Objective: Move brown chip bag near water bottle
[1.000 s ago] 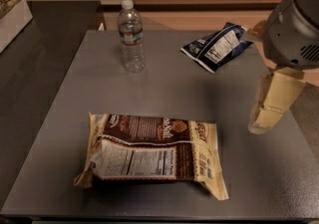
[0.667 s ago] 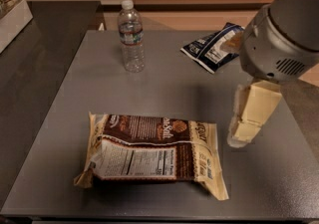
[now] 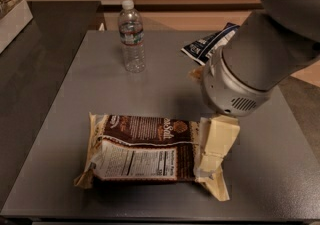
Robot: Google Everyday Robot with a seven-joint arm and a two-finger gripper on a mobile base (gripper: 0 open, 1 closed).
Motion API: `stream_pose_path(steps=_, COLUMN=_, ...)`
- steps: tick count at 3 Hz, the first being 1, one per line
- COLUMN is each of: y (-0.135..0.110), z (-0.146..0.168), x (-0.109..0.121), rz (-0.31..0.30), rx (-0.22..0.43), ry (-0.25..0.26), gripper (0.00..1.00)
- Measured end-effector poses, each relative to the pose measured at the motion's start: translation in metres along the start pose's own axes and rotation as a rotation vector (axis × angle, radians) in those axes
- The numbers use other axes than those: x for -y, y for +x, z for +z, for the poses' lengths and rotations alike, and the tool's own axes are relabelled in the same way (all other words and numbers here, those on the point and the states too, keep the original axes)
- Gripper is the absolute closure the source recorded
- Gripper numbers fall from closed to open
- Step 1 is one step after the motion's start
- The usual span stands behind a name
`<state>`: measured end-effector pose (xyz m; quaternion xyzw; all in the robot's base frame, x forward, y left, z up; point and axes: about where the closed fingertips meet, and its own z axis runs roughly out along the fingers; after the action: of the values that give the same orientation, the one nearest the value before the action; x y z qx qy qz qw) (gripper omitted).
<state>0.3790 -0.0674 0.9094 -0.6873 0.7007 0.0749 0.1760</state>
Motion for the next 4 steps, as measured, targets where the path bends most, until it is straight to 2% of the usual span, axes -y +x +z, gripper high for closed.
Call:
stream_pose_path(steps=1, y=0.001, z=0.033, x=-0.009, rz=-0.002, rx=-0.018, ry=-0.050, gripper=0.00)
stream_pose_path(steps=3, y=0.016, z=0.077, x=-0.010, rz=0.042, rx=-0.117, ry=-0.147, gripper=0.00)
stream_pose_path(steps=4, y=0.018, z=0.084, x=-0.007, rz=0.055, rx=-0.150, ry=-0.163, gripper=0.18)
